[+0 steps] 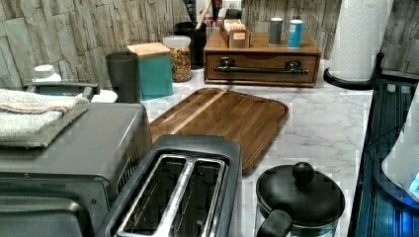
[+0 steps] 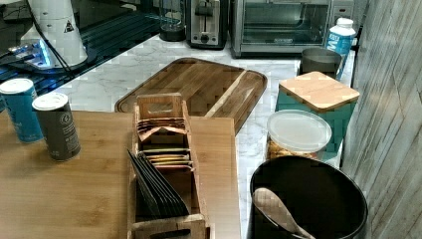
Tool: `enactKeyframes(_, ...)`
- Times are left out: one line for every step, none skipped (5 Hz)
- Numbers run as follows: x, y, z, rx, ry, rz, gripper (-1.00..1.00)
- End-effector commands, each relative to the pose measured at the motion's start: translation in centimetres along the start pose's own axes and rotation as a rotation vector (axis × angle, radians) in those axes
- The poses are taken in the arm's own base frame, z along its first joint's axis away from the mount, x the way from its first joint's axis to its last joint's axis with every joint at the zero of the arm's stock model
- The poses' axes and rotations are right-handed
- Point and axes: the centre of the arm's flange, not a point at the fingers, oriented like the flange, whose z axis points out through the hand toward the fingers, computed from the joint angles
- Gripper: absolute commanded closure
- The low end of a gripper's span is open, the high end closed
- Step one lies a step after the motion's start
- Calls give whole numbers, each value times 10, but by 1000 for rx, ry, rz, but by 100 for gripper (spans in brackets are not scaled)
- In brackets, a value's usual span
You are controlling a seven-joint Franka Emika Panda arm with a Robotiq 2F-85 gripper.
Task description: Open the drawer.
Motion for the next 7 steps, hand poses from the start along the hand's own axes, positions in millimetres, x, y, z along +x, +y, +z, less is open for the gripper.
enactKeyframes(0,0,0,0,-1,0,-100)
enactKeyframes(-12,28,12,47,4,-334,-100)
enactKeyframes(-23,49,20,56,52,-493,-100)
enactKeyframes(-32,66,28,38,101,-700,-100)
enactKeyframes(-28,87,39,6,107,-897,-100)
enactKeyframes(-10,119,58,-27,96,-1065,-100)
enactKeyframes(-4,142,74,-89,148,-1172,-100)
